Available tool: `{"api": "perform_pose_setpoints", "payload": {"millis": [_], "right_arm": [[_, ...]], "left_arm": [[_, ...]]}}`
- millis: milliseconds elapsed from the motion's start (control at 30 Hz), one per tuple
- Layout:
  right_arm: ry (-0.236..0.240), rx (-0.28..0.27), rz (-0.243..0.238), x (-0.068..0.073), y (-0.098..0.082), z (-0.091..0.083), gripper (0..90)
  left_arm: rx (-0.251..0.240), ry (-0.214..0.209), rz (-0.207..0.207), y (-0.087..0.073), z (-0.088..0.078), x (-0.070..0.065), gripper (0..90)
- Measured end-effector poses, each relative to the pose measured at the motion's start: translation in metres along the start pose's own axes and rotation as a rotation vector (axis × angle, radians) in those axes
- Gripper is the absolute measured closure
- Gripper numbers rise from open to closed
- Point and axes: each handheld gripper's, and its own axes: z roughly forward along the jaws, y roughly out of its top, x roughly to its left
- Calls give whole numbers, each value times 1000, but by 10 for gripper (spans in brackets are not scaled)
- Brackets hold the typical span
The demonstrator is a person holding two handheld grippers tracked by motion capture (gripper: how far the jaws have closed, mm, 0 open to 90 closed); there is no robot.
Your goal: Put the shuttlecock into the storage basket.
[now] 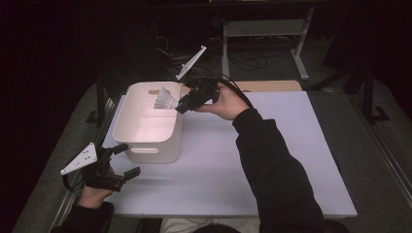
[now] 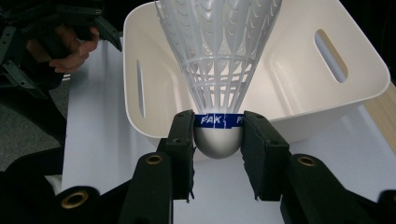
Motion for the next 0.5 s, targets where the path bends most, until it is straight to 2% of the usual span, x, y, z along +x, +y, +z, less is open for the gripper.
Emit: {"api": "perform_pose_setpoints", "payload": {"millis": [500], "right_arm": [[38,18,-22,4,11,23,643]], "left_arm": [[0,1,-3,0,0,0,0]]}}
